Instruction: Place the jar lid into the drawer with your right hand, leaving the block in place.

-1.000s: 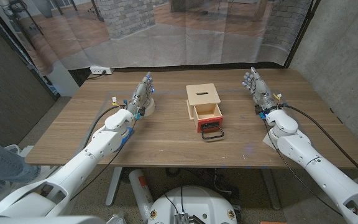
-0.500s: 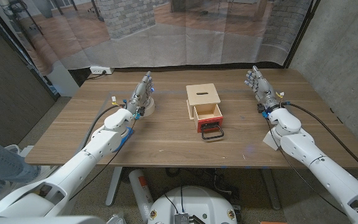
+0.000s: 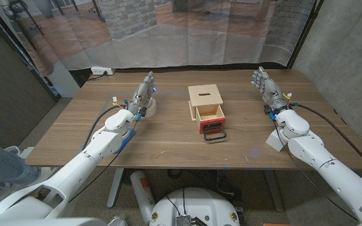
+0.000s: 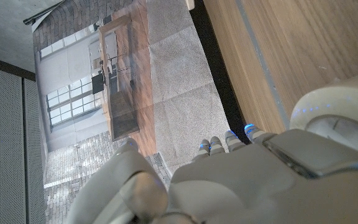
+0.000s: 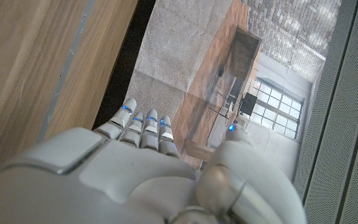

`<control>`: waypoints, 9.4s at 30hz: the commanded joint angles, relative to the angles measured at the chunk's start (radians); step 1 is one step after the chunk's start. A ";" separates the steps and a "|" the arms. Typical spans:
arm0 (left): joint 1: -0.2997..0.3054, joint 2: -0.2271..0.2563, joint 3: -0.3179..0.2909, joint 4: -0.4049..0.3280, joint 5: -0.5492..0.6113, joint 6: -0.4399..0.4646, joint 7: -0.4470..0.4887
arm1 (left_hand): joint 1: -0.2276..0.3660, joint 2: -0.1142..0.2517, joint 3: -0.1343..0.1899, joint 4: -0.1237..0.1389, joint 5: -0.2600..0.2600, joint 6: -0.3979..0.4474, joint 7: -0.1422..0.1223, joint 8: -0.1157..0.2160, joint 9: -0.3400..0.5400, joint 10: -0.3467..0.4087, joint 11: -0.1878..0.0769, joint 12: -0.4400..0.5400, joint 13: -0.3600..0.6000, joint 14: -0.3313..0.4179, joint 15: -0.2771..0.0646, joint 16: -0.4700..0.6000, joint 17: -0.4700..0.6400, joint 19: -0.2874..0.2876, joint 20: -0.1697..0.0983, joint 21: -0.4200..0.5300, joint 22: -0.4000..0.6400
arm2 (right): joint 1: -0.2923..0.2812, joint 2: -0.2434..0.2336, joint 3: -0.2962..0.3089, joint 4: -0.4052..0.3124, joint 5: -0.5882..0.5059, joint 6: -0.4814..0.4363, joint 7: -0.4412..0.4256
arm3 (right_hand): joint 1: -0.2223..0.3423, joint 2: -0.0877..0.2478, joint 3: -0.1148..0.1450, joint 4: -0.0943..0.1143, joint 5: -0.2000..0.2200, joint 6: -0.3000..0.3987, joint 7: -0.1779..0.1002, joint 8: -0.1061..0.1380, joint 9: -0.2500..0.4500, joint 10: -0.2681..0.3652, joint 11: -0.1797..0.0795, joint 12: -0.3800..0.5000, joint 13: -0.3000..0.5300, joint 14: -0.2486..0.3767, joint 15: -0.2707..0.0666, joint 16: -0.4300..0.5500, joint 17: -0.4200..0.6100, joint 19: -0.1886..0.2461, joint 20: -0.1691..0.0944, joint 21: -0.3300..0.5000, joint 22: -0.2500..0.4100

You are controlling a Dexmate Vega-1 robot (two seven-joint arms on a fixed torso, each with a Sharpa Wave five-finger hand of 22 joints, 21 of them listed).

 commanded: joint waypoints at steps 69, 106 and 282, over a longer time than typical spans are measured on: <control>0.007 0.020 -0.001 -0.029 0.004 0.002 -0.013 | 0.028 0.006 -0.008 -0.009 0.003 0.026 -0.006 0.008 0.002 0.014 -0.008 0.010 0.005 -0.055 -0.005 0.008 0.005 -0.114 0.013 0.011 0.003 | -0.165 -0.107 0.124 -0.100 -0.185 -0.045 -0.257 | 0.055 0.008 0.008 -0.036 -0.013 0.041 -0.045 0.004 0.006 0.043 -0.027 0.005 0.003 0.043 -0.034 0.003 0.003 0.041 -0.010 -0.044 0.003; 0.017 0.031 -0.003 -0.057 0.008 0.009 -0.005 | 0.033 0.010 -0.013 -0.010 0.001 0.031 -0.009 0.007 0.002 0.017 -0.010 0.010 0.005 -0.050 -0.009 0.008 0.005 -0.114 0.017 0.011 0.003 | -0.203 -0.153 0.130 -0.161 -0.363 -0.141 -0.391 | 0.087 0.010 0.013 -0.061 -0.014 0.040 -0.060 -0.002 0.007 0.041 -0.036 -0.002 0.002 0.052 -0.039 -0.003 0.001 0.052 -0.009 -0.073 0.003; 0.019 0.036 0.000 -0.116 0.026 0.048 0.044 | 0.055 0.036 -0.049 -0.013 -0.009 0.088 0.001 0.007 0.003 0.040 -0.003 0.007 0.006 -0.033 -0.004 0.005 0.005 -0.119 0.043 0.012 0.004 | 0.000 -0.511 -0.207 -0.510 -0.734 -1.105 -0.125 | 0.229 -0.075 -0.019 -0.145 0.079 -0.107 -0.115 -0.014 0.013 -0.137 0.016 -0.031 0.009 -0.010 0.105 -0.010 0.003 0.208 0.253 -0.230 0.010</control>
